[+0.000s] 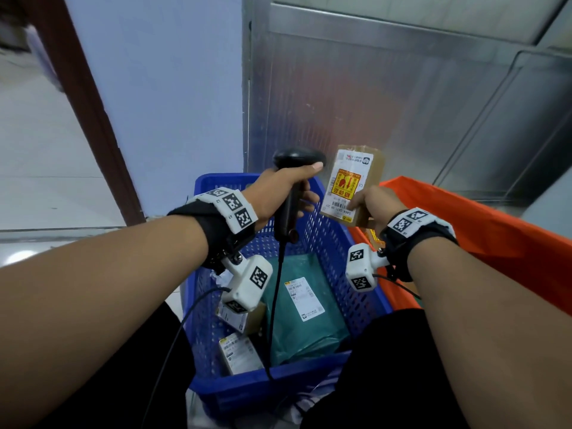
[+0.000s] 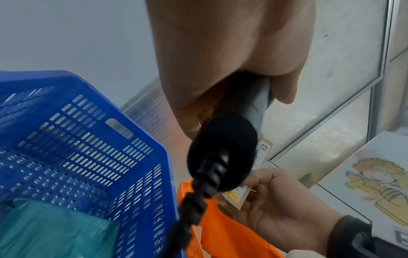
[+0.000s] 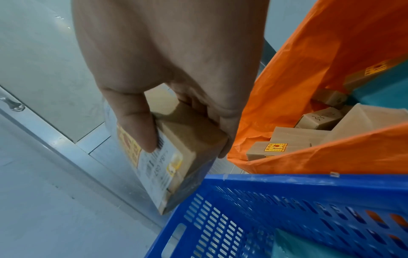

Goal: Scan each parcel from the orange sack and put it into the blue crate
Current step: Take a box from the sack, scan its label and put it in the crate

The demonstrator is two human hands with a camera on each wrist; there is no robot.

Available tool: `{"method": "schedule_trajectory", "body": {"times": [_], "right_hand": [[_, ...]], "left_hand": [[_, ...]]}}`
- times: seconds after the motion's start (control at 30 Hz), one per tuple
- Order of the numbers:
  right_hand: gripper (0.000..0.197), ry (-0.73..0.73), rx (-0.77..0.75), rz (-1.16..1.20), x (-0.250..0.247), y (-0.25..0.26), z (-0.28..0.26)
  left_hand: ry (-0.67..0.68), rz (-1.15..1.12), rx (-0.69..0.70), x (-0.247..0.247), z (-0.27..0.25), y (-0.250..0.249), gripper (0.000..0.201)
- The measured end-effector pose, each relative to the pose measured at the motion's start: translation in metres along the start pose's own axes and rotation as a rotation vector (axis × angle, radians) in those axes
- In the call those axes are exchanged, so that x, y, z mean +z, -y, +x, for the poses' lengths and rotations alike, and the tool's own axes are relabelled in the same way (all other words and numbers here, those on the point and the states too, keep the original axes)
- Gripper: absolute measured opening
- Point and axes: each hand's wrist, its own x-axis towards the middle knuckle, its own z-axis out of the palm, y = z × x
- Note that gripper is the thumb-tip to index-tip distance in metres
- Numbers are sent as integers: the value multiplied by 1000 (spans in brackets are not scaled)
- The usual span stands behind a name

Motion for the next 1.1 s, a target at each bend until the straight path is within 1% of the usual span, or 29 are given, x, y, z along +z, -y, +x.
{"method": "schedule_trajectory", "body": {"times": [0.1,0.17,0.3,0.4,0.5,0.6,0.8,1.0,1.1], "right_hand": [[33,-22,4,59,-5,-4,2],[31,-45,4,59,-10,-6,4],[34,-7,39,-22,-16,-8,10],[36,6,46,-27,-15,-9,10],[32,-3,40,-8,-16,-10,9],[29,-11,18,1,-20,-12,11],[36,-2,-26,-21,-20,-14,13],[29,21,-30,11,-20,-13,11],[26,35,-30,-9,-20,-14,12]], "left_hand": [[36,23,-12,1,-1,2,40],[68,13,-37,2,-3,3,44],[121,-136,-112,3,-8,0,53],[128,-77,-120,4,-10,1,54],[147,-1,-156,4,-11,6,51],[161,-6,-182,4,-12,9,50],[177,10,-195,2,-13,9,49],[187,39,-186,3,-14,9,50],[188,43,-184,4,-15,9,50]]}}
